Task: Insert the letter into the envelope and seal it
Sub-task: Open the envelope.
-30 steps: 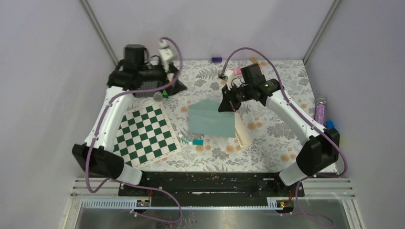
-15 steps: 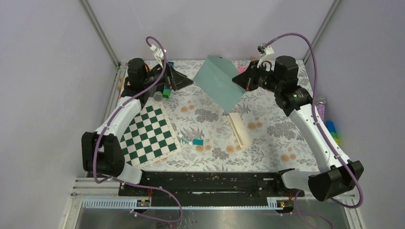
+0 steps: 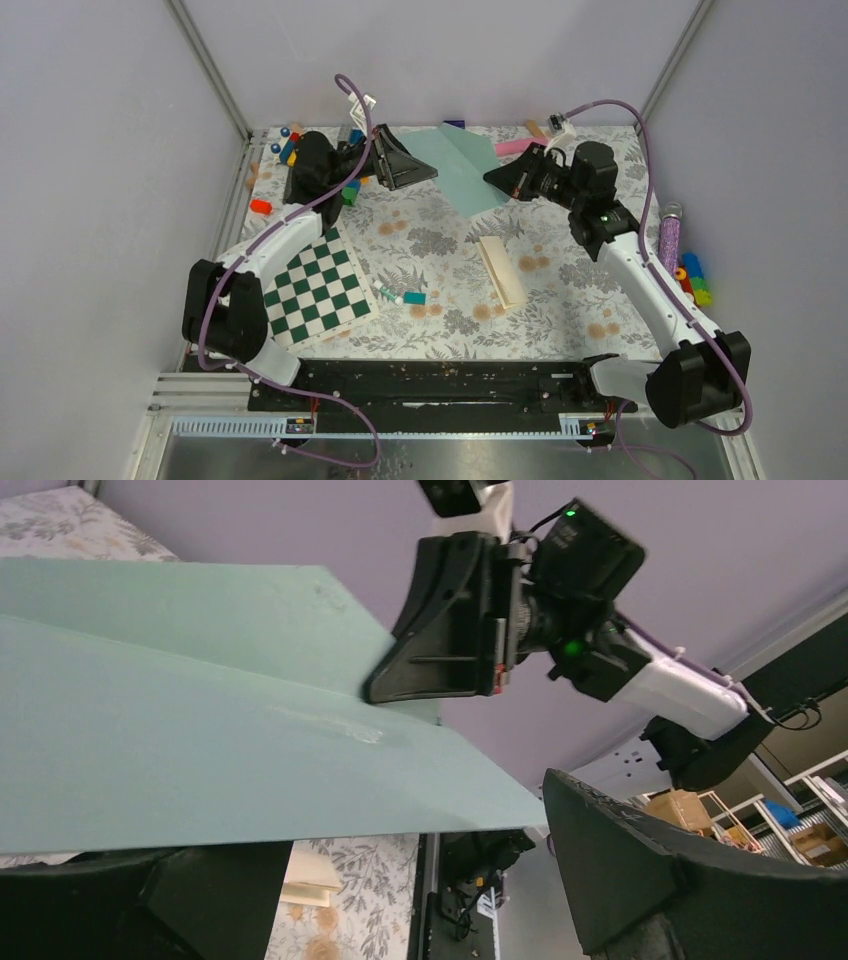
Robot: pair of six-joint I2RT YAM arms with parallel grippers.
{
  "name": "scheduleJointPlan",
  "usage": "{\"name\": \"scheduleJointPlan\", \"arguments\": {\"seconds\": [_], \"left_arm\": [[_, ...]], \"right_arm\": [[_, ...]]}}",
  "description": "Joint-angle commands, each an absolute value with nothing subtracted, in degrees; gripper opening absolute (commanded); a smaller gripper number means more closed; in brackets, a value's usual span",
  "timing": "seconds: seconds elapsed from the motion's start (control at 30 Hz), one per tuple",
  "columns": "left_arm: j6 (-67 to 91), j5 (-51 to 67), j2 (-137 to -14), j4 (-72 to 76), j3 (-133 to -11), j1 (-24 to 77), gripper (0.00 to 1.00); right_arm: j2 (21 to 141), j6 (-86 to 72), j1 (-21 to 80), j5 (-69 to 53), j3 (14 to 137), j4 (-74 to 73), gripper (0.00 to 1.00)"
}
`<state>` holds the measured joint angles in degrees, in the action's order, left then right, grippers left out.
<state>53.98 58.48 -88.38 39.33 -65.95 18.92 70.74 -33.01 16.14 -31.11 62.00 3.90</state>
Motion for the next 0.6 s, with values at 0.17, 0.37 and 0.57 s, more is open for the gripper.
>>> {"name": "scheduleJointPlan", "arguments": {"seconds": [0.17,0.37,0.57], "left_arm": [[53.2,56.9,-87.9,41.0,-65.9,20.3,0.91],[51.0,55.6,-89.7,36.6,-67.0,21.1,0.79],[55.0,57.4,-90.5,41.9,-67.5,21.2,0.45]], "right_arm": [[68.5,-52.1,11.4,-35.8,56.3,25.9,0.00],[68.4,-58.5,11.3,-37.5,54.3,34.0,0.00],[68.3,-61.2,11.3,-38.3,52.4,37.0,0.00]]}}
